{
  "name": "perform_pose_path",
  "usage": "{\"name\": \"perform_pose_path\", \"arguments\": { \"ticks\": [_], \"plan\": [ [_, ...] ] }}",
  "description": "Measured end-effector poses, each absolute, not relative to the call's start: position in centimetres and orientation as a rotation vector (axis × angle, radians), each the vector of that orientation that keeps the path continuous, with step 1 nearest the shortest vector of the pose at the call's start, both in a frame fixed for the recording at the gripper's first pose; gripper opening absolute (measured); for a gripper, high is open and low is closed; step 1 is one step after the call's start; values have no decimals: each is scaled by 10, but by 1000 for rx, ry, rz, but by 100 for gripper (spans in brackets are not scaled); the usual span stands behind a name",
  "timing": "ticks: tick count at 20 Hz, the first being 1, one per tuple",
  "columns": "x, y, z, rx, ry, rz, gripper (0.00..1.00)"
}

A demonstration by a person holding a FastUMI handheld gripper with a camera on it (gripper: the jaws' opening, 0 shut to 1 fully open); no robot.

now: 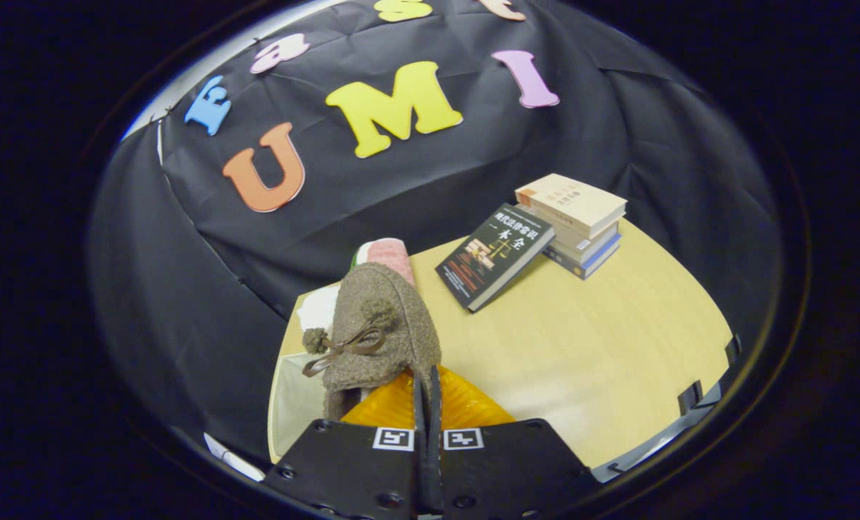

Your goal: Open the storage box then place both shoes into the box .Put the left shoe in first, then the right shoe, with the right side of both shoes facing outward in a uniform manner.

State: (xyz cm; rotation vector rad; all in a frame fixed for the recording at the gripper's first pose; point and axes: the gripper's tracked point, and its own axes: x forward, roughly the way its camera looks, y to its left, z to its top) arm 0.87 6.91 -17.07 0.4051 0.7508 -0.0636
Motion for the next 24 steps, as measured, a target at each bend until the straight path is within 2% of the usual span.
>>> {"name": "perform_pose_path", "arguments": {
  "ticks": [6, 12, 24],
  "plan": [
    [11, 145, -185, 381, 791, -40, 0],
    [7, 186, -219, 313, 842, -76, 0],
    [8, 210, -278, 152, 903, -163, 1]
  ]
}}
